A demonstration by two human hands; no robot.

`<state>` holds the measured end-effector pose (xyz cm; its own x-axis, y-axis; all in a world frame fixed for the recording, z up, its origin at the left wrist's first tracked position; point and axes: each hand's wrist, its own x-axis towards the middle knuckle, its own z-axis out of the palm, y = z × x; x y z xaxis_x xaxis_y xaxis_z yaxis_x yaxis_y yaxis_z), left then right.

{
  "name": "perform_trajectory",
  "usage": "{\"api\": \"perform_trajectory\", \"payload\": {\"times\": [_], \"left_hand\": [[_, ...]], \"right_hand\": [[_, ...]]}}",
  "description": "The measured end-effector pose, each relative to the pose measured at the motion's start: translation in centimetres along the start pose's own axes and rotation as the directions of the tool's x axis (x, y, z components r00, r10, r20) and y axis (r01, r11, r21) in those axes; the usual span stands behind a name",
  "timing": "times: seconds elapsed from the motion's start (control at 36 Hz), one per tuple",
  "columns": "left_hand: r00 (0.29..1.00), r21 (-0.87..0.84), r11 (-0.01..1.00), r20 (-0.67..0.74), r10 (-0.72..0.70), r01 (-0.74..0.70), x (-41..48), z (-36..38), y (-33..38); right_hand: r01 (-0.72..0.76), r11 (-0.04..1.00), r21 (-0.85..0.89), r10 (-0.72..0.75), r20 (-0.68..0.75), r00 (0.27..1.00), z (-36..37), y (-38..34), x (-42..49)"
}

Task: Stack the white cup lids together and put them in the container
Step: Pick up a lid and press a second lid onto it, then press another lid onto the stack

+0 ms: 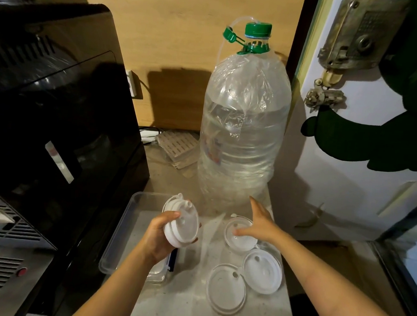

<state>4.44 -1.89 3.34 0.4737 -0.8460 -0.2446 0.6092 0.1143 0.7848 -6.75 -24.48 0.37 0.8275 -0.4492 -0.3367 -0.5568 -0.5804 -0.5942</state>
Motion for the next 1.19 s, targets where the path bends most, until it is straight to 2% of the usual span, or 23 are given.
{"api": "perform_trajectory", "payload": {"times": [0.19, 0.33, 0.78, 1.03, 1.19], "left_hand": [[1.000, 0.031, 1.000, -0.018, -0.004, 0.004, -0.2, -0.2, 0.0], [0.999, 0.045, 0.999, -0.044, -0.010, 0.012, -0.2, -0.4, 0.0], [0.997, 0.079, 0.996, -0.072, -0.040, 0.046, -0.2, -0.6, -0.2], [0.996, 0.092, 0.995, -0.082, -0.039, 0.047, -0.2, -1.2, -0.2], [0.997, 0.073, 0.997, -0.079, -0.028, 0.034, 0.0, -1.3, -0.3]], "right_hand": [[-0.106, 0.984, -0.146, 0.114, 0.049, 0.992, 2.2, 0.5, 0.1], [-0.122, 0.961, -0.249, 0.130, 0.016, 0.991, 3.1, -0.3, 0.4], [-0.294, 0.882, -0.369, 0.308, -0.020, 0.951, 3.9, -2.6, 2.4], [-0.300, 0.903, -0.308, 0.298, -0.056, 0.953, 4.2, -2.7, 2.6], [-0.248, 0.966, -0.070, 0.241, -0.087, 0.967, 3.1, -3.2, 2.6]]}}
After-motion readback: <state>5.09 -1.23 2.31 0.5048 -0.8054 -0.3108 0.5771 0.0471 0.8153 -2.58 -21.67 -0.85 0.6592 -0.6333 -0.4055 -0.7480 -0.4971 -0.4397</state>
